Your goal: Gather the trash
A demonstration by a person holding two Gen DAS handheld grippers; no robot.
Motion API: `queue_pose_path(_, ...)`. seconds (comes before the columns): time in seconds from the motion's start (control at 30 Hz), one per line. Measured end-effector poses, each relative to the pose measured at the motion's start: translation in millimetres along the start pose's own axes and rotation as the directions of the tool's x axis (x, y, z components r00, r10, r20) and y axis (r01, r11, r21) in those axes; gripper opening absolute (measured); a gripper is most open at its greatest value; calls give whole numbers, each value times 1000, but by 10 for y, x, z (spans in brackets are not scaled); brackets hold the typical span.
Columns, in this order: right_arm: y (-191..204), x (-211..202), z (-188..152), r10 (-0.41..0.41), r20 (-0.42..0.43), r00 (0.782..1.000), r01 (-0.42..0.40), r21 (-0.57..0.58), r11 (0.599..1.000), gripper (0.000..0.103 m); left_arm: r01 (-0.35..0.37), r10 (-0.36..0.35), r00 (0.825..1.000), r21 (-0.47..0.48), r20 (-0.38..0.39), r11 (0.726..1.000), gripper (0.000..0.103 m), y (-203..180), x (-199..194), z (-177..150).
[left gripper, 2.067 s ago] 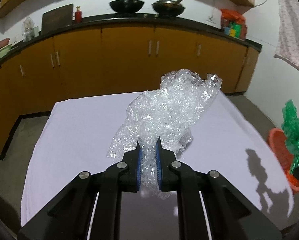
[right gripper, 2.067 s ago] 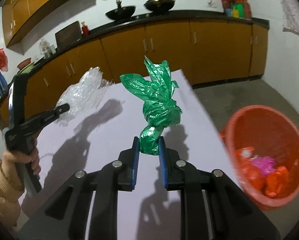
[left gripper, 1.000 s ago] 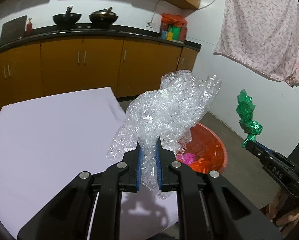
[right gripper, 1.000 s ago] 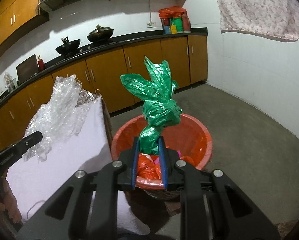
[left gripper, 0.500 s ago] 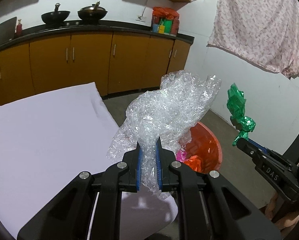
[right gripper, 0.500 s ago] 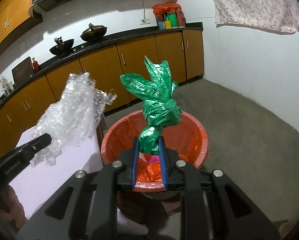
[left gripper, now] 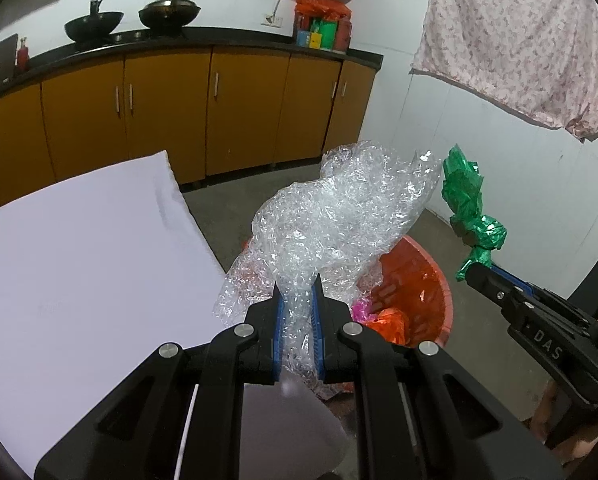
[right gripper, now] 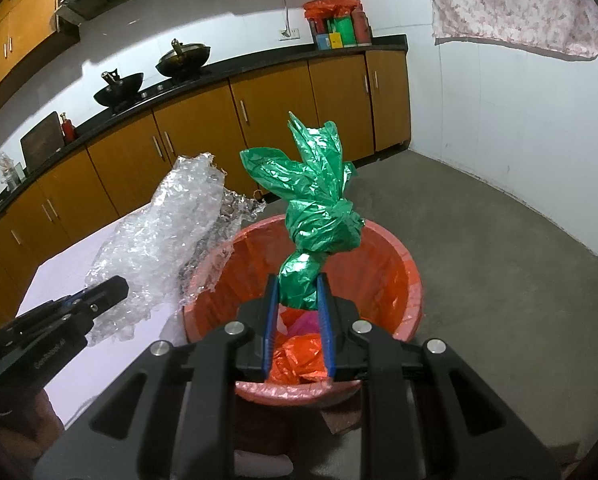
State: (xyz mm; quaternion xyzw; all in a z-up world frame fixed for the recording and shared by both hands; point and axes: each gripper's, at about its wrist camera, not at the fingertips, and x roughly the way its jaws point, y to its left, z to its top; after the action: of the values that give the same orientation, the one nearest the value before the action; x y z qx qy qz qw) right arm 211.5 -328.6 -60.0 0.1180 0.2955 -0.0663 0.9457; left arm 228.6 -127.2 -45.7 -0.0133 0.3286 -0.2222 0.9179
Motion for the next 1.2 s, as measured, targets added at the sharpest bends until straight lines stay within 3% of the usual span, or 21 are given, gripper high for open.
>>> queue_pose_path(0.43, -148, 380, 78, 6, -21, 1000, -6, 20, 1000, 21, 20, -19, 998, 4, -65, 1000, 12, -39, 427, 39)
queue_pose_path(0.53, -174, 466, 108, 25, -22, 999, -24, 26, 999, 28, 31, -31, 995, 5, -92, 999, 13, -38, 518, 36)
queue_pose_path(0.6, -186, 496, 107, 37, -20, 999, -36, 29, 999, 42, 36, -37, 994, -4, -103, 999, 16, 1, 550, 29)
queue_pose_path(0.77, -257, 477, 68, 30, -15, 999, -29, 43, 999, 55, 34, -38, 993, -39, -116, 999, 43, 114, 573, -10)
queue_pose_path(0.97, -327, 263, 34, 2, 17, 1000, -3, 49, 999, 73, 27, -33, 994, -59, -105, 998, 54, 184, 442, -30)
queue_pose_path(1.07, -289, 69, 39, -5, 55, 998, 3, 30, 1000, 80, 13, -16, 998, -55, -65, 998, 70, 231, 236, -44)
queue_pose_path(1.2, -200, -267, 44, 15, 123, 992, -17, 14, 1000, 81, -42, 42, 998, -17, 39, 999, 89, 305, -239, -112)
